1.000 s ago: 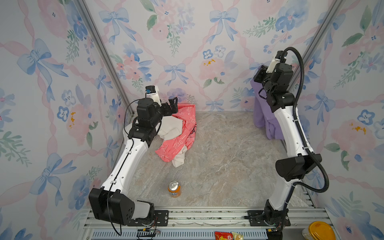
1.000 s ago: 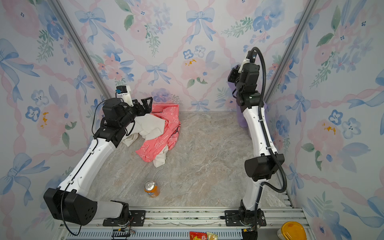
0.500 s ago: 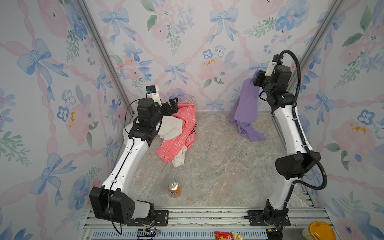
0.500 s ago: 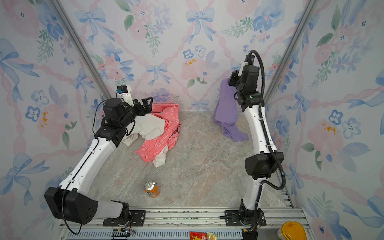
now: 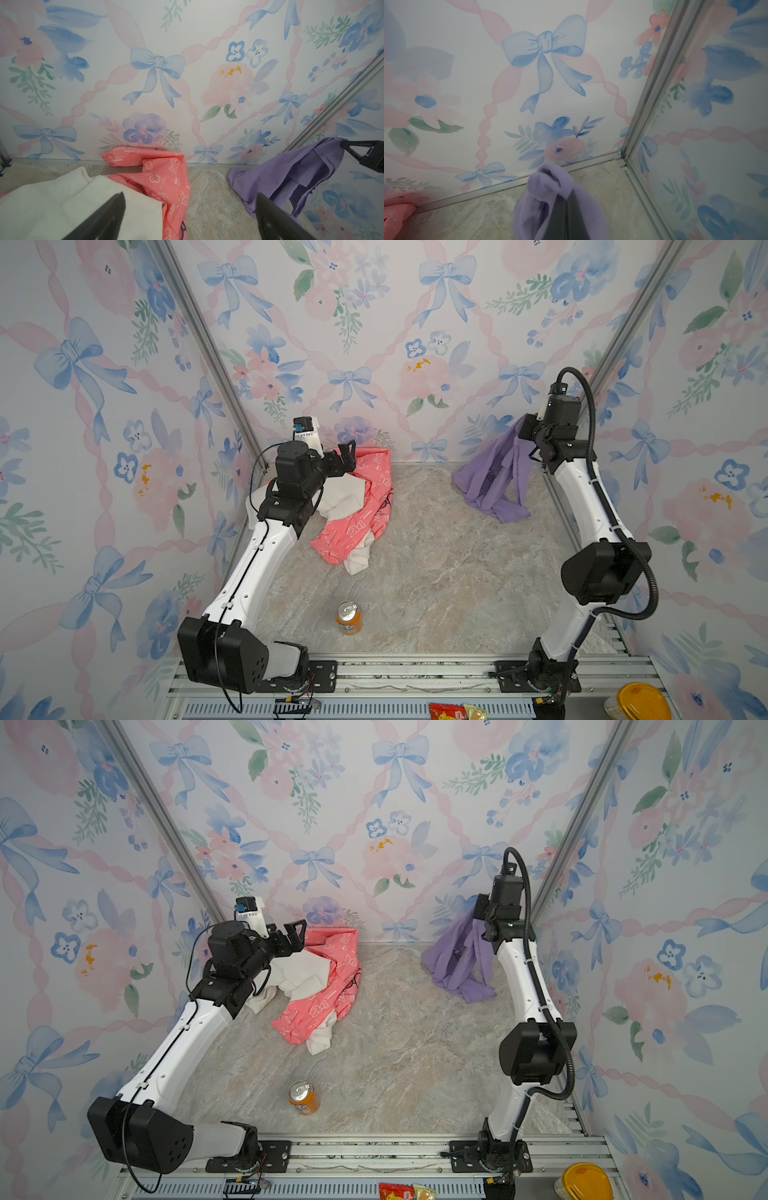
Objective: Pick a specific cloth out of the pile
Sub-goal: 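Lower the purple cloth onto the table in the far corner with the right gripper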
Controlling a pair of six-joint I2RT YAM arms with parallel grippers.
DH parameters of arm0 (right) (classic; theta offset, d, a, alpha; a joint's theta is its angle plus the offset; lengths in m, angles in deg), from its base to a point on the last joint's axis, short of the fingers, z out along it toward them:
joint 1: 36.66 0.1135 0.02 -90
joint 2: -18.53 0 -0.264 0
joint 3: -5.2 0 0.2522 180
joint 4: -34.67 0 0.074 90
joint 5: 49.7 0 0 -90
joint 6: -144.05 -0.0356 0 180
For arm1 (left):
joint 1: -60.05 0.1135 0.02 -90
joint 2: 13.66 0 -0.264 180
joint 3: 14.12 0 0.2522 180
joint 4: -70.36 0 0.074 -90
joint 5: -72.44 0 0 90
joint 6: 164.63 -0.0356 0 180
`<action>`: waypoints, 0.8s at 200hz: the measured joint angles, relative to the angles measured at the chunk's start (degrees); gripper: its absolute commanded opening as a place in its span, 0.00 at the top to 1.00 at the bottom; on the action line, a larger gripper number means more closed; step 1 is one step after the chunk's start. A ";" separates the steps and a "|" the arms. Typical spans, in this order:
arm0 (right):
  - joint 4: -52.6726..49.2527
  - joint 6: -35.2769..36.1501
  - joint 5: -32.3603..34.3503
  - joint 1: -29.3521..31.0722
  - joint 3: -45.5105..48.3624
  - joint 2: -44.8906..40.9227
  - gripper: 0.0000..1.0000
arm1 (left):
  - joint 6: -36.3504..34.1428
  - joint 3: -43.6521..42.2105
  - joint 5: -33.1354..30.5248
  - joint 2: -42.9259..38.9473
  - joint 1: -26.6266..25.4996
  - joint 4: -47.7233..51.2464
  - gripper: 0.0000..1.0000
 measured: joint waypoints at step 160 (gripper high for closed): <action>-5.60 -4.17 4.74 -1.60 44.44 -25.70 0.98 | -0.35 -0.85 0.11 -0.22 0.00 -0.28 0.02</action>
